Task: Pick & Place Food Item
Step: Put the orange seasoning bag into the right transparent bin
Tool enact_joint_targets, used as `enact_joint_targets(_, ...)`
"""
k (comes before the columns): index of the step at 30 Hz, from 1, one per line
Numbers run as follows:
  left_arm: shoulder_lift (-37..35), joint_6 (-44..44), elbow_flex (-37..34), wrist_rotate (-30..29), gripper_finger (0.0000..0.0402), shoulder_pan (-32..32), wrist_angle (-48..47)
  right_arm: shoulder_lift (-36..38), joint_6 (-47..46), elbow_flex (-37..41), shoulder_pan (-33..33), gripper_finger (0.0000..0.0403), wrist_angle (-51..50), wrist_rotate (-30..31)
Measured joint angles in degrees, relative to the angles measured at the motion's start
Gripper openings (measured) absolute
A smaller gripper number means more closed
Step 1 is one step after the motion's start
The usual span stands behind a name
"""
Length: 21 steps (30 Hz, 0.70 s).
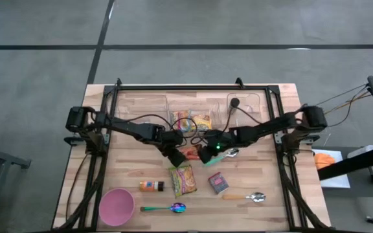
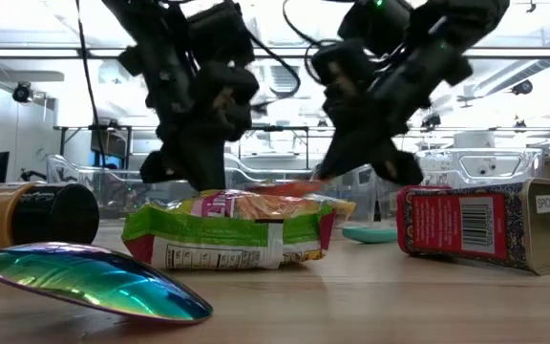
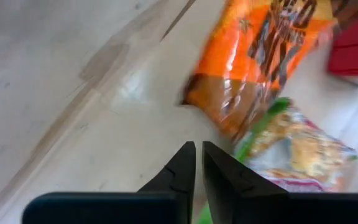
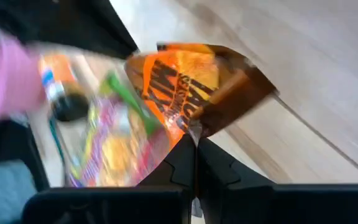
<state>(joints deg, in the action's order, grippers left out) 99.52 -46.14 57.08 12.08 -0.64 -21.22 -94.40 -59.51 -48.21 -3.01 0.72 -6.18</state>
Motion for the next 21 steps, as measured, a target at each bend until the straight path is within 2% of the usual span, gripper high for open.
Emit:
enact_joint_targets(3, -2.5, 0.9, 0.0, 0.0, 0.0045, 0.0, 0.1, 3.7, 5.9, 0.0, 0.2, 0.0007, -4.7, -3.4)
enact_joint_targets(8, -7.3, 4.0, 0.0, 0.0, 0.0046, 0.0, 0.7, 9.2, 14.8, 0.0, 0.4, 0.0007, -5.4, -9.2)
enact_joint_targets(14, -13.1, 6.8, 0.0, 0.0, 0.0047, 0.1, 3.5, 14.7, 20.2, 0.0, 1.2, 0.0007, -8.5, -10.3)
enact_joint_targets(18, -16.5, 7.6, 0.0, 0.0, 0.0047, 0.7, 5.2, 18.6, 19.9, 0.0, 1.9, 0.0007, -11.0, -10.3)
enact_joint_targets(21, -18.6, 7.4, 0.0, -0.7, 0.0047, 1.5, 5.3, 21.6, 18.6, -1.6, 2.7, 0.0008, -18.7, -6.5)
